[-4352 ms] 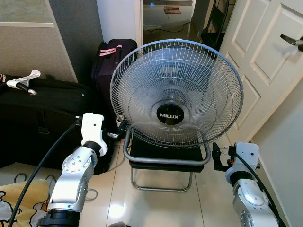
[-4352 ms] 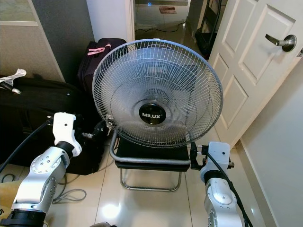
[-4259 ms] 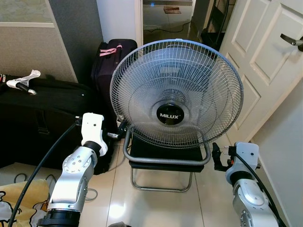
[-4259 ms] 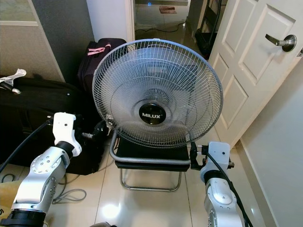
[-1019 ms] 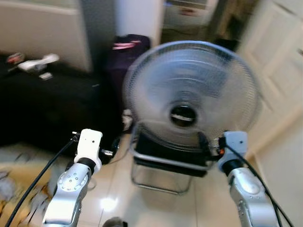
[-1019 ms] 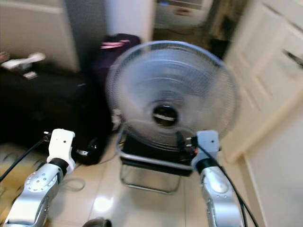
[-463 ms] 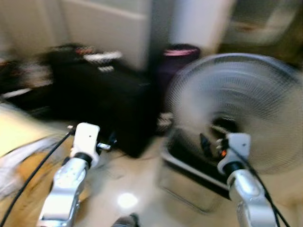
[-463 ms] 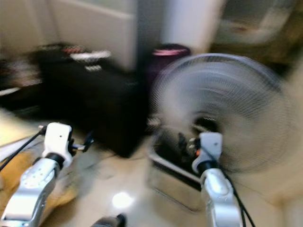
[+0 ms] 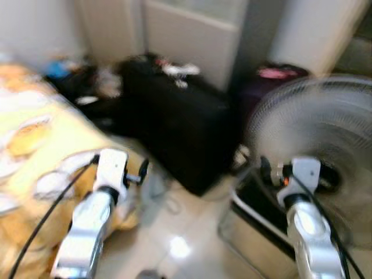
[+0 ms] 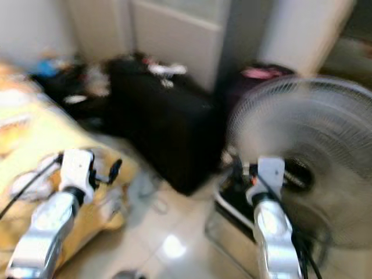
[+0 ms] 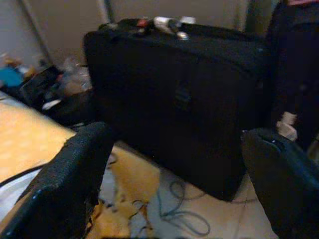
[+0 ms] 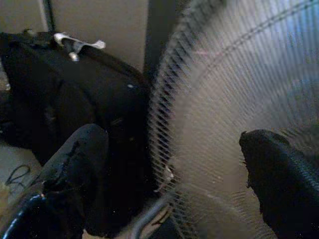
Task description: Clean up the room
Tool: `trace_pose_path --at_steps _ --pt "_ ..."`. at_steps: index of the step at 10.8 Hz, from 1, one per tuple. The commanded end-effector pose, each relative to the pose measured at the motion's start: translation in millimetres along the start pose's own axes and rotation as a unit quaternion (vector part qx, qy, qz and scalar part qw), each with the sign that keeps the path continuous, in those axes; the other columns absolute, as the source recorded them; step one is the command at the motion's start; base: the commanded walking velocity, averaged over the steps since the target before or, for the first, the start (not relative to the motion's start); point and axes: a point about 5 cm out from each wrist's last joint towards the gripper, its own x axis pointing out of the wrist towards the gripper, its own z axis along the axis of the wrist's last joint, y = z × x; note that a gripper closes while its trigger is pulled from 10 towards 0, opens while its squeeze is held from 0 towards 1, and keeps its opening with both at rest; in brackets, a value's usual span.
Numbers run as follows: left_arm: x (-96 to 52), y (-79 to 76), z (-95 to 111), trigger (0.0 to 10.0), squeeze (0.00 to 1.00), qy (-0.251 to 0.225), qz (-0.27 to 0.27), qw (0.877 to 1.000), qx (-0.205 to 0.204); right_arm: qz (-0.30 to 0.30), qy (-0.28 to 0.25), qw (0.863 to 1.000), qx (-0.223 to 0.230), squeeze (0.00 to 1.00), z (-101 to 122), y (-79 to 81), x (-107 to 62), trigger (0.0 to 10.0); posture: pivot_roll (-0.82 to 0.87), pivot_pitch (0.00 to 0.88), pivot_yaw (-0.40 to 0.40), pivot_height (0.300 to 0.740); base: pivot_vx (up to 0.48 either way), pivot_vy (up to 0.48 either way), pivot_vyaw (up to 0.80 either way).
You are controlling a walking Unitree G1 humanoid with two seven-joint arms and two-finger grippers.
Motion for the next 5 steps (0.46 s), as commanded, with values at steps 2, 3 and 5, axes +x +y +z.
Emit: trace_pose_path --at_steps 2,3,5 --pt "-0.6 2.8 -1.4 10.0 0.00 0.002 0.004 1.000 0.006 0.022 -0.015 0.999 0.038 1.00 2.3 8.1 2.0 10.0 0.04 0.000 -0.056 0.740 0.000 0.000 0.66" --pt "-0.6 2.5 -1.4 10.0 0.00 0.002 0.004 1.000 0.007 0.013 -0.020 0.999 0.035 1.00 1.2 7.2 1.6 10.0 0.04 0.000 -0.056 0.740 0.000 0.000 0.80" --pt "0.1 2.0 -1.5 10.0 0.00 0.001 0.003 1.000 0.007 0.011 -0.021 0.997 0.078 1.00 2.0 9.2 2.1 10.0 0.04 0.000 -0.056 0.740 0.000 0.000 0.80"
